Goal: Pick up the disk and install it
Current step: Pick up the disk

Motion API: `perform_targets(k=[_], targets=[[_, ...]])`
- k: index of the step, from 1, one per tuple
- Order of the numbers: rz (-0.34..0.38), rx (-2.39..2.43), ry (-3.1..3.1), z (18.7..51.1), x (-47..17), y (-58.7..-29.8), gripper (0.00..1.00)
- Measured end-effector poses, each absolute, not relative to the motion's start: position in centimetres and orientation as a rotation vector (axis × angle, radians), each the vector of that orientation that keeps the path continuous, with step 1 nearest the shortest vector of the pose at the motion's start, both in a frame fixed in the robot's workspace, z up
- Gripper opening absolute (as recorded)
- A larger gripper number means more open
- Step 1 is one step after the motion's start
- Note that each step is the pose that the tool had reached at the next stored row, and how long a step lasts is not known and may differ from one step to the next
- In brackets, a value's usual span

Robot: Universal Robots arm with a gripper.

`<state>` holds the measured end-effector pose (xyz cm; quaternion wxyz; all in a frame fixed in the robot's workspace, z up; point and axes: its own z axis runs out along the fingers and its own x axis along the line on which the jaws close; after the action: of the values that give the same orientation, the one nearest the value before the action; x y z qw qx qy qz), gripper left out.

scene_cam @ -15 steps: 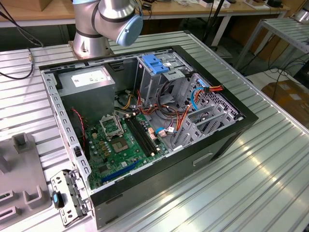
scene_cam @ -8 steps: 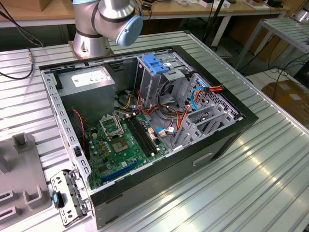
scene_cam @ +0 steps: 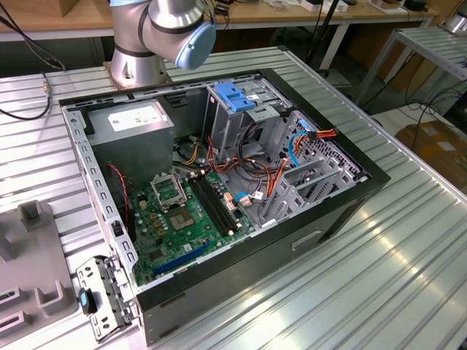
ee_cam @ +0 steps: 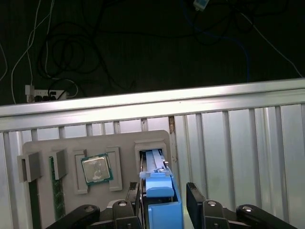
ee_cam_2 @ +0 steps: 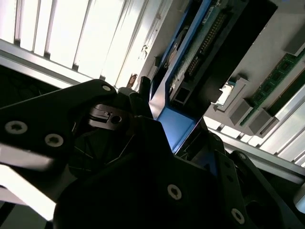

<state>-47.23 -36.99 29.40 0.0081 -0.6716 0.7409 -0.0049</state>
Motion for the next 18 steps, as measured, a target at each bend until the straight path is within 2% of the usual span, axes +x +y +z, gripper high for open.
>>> perform_targets(k=[4, 5, 6, 7, 18], targets=[[-0.015, -2.099, 2.316, 29.38, -47.23, -36.99, 0.5], [-0.015, -2.099, 2.316, 29.38, -47.23, -36.99, 0.44], [-0.015, -2.099, 2.316, 29.38, -47.23, -36.99, 0.44], [-0.015, -2.099, 2.316, 29.38, -47.23, -36.99, 0.38], [-0.015, -2.102, 2.313, 29.37, -47.23, -37.04, 0.38]])
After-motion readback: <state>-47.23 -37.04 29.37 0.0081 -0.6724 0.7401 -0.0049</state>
